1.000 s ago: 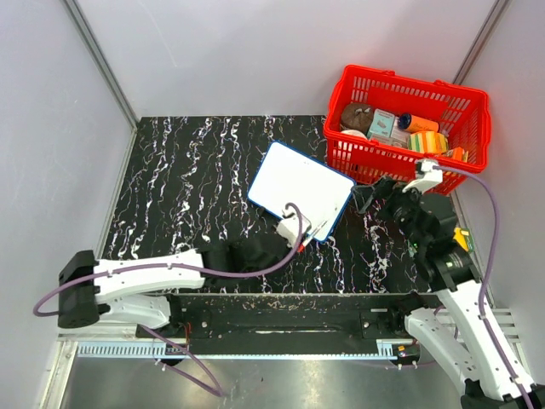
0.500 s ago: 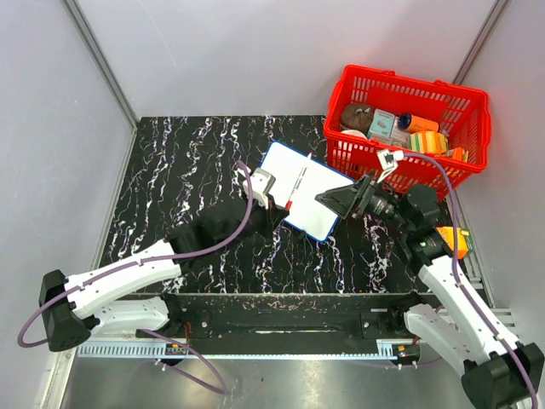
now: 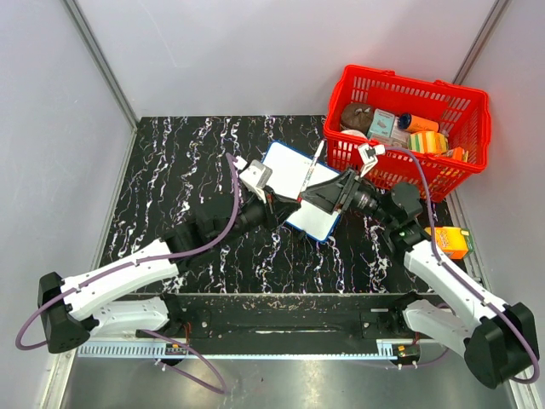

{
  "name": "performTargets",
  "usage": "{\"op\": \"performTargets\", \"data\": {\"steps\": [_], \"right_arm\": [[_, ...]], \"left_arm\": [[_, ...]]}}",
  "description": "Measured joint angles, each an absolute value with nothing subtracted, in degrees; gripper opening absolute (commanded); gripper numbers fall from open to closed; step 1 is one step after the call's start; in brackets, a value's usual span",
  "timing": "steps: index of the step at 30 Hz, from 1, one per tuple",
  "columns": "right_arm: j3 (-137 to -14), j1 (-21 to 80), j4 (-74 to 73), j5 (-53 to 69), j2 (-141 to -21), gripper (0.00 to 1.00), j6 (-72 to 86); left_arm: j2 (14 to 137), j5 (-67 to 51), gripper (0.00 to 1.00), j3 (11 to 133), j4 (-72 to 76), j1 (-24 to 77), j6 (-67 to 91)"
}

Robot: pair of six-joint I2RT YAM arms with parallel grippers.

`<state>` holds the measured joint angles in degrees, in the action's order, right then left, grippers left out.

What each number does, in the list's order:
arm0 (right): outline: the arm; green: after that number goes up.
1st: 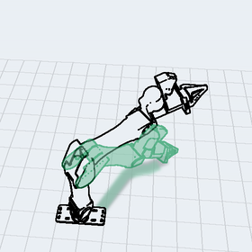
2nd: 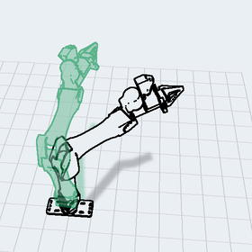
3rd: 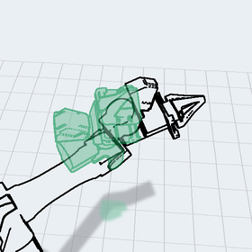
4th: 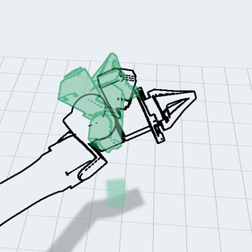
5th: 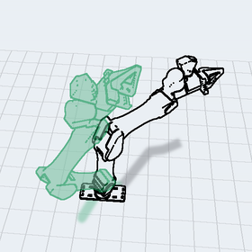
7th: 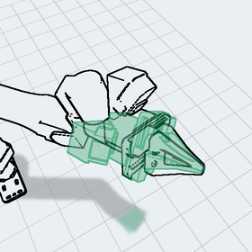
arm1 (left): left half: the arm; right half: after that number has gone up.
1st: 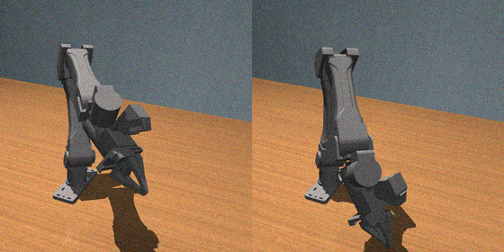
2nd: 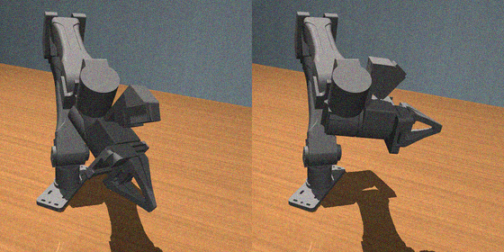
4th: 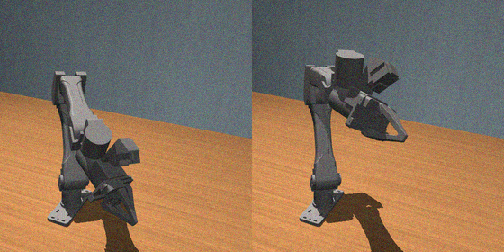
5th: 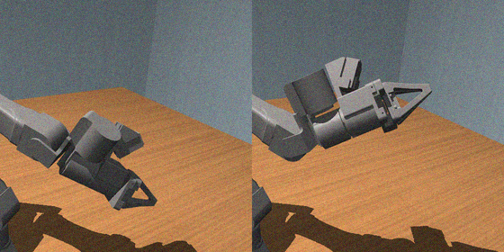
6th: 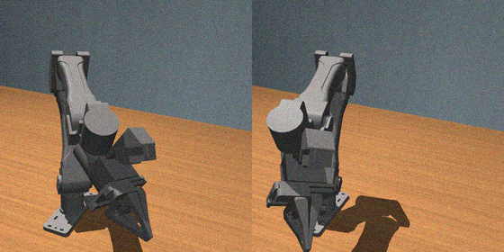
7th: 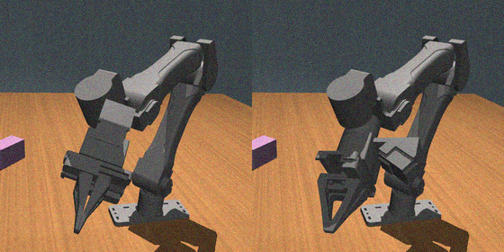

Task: Write a sentence on the whiteboard
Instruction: Pass from the left arm to the right, then pass from the right arm to the left

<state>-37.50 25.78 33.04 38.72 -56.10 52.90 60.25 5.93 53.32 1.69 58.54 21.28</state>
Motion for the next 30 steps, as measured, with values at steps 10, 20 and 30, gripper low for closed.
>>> {"op": "performTargets", "data": {"steps": [10,20,30], "right_arm": [[-37.47,26.68,38.92,38.59,-59.27,0.00,54.96],[-38.61,26.85,26.98,35.62,-58.13,0.00,47.92],[-42.76,27.03,11.27,44.73,-61.49,0.00,34.81]], "left_arm": [[60.10,2.72,0.30,51.90,7.29,58.17,23.55],[56.80,1.54,0.97,51.31,-0.84,57.78,22.59],[55.86,-12.97,0.97,57.89,-9.87,41.58,23.00]]}}
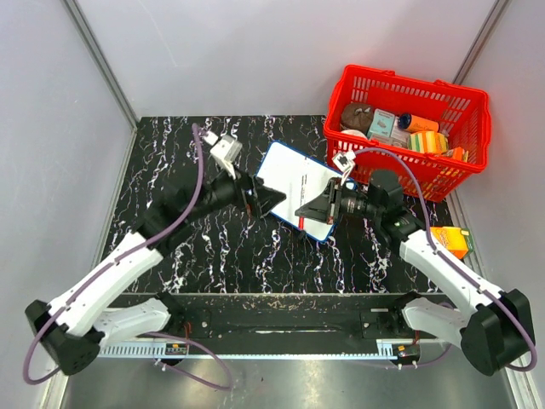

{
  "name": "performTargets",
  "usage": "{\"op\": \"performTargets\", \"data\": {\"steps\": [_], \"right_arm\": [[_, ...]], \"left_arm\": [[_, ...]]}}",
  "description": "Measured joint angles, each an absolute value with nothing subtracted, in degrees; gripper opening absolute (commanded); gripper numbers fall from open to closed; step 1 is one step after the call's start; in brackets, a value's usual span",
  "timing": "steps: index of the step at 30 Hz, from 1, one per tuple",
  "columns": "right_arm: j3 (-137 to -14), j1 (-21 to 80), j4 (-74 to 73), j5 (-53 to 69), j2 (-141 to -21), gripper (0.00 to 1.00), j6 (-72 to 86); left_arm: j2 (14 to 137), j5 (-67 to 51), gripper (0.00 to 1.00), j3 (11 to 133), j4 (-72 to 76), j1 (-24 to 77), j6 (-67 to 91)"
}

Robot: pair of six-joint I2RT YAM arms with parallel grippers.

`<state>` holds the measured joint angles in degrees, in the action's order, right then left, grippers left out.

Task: Write a sentence on the whiteboard
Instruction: Pass from the right arm to the left, then pass from the left arm to the right

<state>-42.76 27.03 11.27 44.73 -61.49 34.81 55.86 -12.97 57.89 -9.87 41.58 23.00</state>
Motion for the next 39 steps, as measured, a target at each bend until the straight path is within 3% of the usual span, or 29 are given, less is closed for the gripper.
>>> {"op": "performTargets", "data": {"steps": [8,11,14,15,16,18,19,20,23,24,25,26,32,39], "right_arm": [[-42.76,27.62,4.21,47.90,-61.17,0.00,29.74],[-42.76,27.64,3.62,48.16,-60.36,0.00,29.30],[-42.76,27.64,3.68,48.80,-59.64,0.00,29.26],[-42.76,27.64,3.77,49.12,-59.59,0.00,29.23],[-42.76,27.66,3.79,49.23,-59.59,0.00,29.23],[-42.74,27.66,3.64,49.12,-59.64,0.00,29.23],[-42.72,27.64,3.51,49.01,-59.77,0.03,29.15],[-42.72,27.64,3.49,48.69,-60.05,0.12,28.45],[-42.72,27.66,3.66,47.88,-59.72,0.65,28.12],[-42.72,27.73,3.49,47.00,-59.61,0.75,28.53],[-42.65,27.75,3.60,46.19,-59.33,0.92,29.10],[-42.46,27.75,3.92,44.75,-58.70,0.97,29.67],[-40.12,27.77,9.26,35.53,-51.96,1.00,34.30],[-39.16,27.75,13.45,29.04,-48.97,1.00,38.59]], "left_arm": [[73.01,-33.54,0.87,69.73,-7.84,37.23,25.58],[78.83,-37.50,0.68,72.77,-8.08,37.26,25.89],[82.28,-40.07,0.55,73.82,-8.08,37.23,26.57],[82.96,-40.75,0.34,73.87,-8.01,37.23,26.83],[83.37,-41.25,0.21,73.87,-7.97,37.23,27.16],[83.92,-42.59,0.02,73.95,-7.53,37.23,28.10],[84.05,-43.42,0.00,74.06,-7.16,37.23,28.34],[84.09,-44.10,0.00,74.48,-6.94,37.47,28.95],[84.09,-44.01,0.00,74.54,-6.83,37.50,29.23],[84.07,-43.79,0.00,74.54,-6.79,37.50,28.99],[83.96,-43.22,0.00,74.50,-6.81,37.50,28.67],[83.81,-42.61,0.00,74.41,-6.85,37.52,28.29],[79.00,-34.72,0.00,70.52,-8.73,37.39,25.63],[65.32,-22.06,0.00,60.69,-7.66,37.39,25.17]]}}
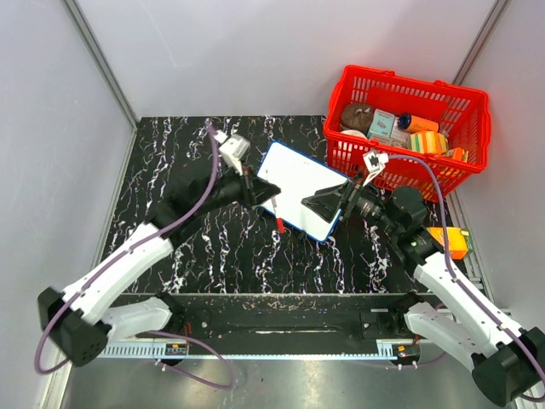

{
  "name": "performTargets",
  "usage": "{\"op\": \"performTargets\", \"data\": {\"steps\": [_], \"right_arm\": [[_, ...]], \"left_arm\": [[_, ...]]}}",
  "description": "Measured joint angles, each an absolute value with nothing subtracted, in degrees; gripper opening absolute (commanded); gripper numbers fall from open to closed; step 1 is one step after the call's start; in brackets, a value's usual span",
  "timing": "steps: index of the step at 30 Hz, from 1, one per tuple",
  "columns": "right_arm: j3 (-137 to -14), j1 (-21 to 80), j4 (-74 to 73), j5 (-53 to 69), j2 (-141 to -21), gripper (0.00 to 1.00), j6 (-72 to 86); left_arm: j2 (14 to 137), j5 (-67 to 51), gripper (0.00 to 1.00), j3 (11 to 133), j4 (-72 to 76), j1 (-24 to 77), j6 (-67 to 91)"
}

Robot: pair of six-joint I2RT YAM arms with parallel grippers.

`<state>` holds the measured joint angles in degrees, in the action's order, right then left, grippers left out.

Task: Write a sentence on the whiteboard
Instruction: Pass from the left arm to the right

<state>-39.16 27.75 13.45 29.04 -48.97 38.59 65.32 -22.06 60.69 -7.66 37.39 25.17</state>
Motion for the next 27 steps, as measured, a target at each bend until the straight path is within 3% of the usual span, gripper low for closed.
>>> {"op": "performTargets", "data": {"steps": [6,11,16,23,27], "right_arm": [[-37.98,27.75,20.08,29.69,-50.59,1.00,43.29],[-35.14,27.75,32.23,32.67,-54.24,0.95,50.11],[-34.28,28.10,43.38,36.60,-59.11,0.93,57.01],[-34.28,30.48,53.45,38.22,-61.01,0.90,62.52],[-34.24,31.51,58.76,38.57,-63.40,0.83,65.76]], "left_arm": [[51.83,-16.78,0.00,50.54,2.85,37.21,29.41],[47.09,-14.35,0.00,41.87,20.01,37.12,37.56],[48.51,-12.95,0.00,33.58,37.69,37.12,45.45],[55.29,-13.91,0.00,32.86,55.37,37.12,51.70],[57.47,-14.72,0.00,32.86,60.16,37.12,53.21]]}}
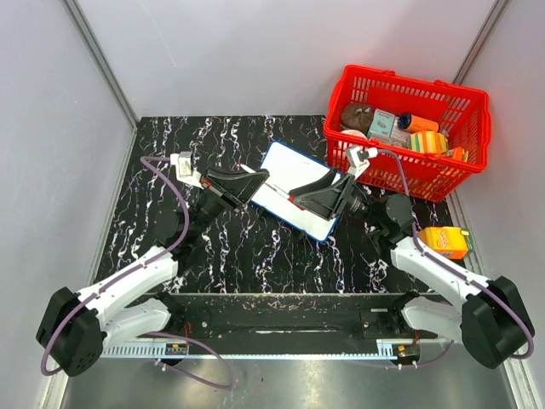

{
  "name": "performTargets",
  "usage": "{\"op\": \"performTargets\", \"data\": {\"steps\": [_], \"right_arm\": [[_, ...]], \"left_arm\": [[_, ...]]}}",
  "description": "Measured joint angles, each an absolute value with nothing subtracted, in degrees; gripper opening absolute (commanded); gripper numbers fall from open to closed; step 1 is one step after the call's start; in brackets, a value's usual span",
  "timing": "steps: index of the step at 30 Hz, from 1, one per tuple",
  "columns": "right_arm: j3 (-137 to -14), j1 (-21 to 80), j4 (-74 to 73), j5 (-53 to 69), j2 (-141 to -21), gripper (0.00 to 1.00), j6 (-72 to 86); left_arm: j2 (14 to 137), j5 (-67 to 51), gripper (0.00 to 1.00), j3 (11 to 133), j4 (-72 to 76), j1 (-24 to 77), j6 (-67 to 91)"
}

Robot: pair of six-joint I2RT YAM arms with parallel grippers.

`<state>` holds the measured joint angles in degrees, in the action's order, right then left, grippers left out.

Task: Write a sentence on the whiteboard
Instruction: Pass from the left arm to the right

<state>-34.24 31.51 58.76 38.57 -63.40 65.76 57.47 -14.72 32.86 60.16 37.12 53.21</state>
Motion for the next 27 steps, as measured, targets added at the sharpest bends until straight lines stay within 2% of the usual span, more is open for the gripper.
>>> {"op": "performTargets", "data": {"steps": [11,20,27], "right_arm": [[-34.17,33.39,69.76,38.50,-69.47,0.63,73.38],[-34.94,34.61,71.00,38.13,-70.35,0.57,75.53],[-35.09,35.27,71.37,37.91,-70.35,0.56,75.61]], "left_arm": [[59.11,-14.52,0.00,32.88,63.94,38.94,51.94],[59.02,-10.98,0.00,33.08,62.02,44.34,44.07],[58.63,-7.79,0.00,33.08,61.63,45.45,40.88]]}}
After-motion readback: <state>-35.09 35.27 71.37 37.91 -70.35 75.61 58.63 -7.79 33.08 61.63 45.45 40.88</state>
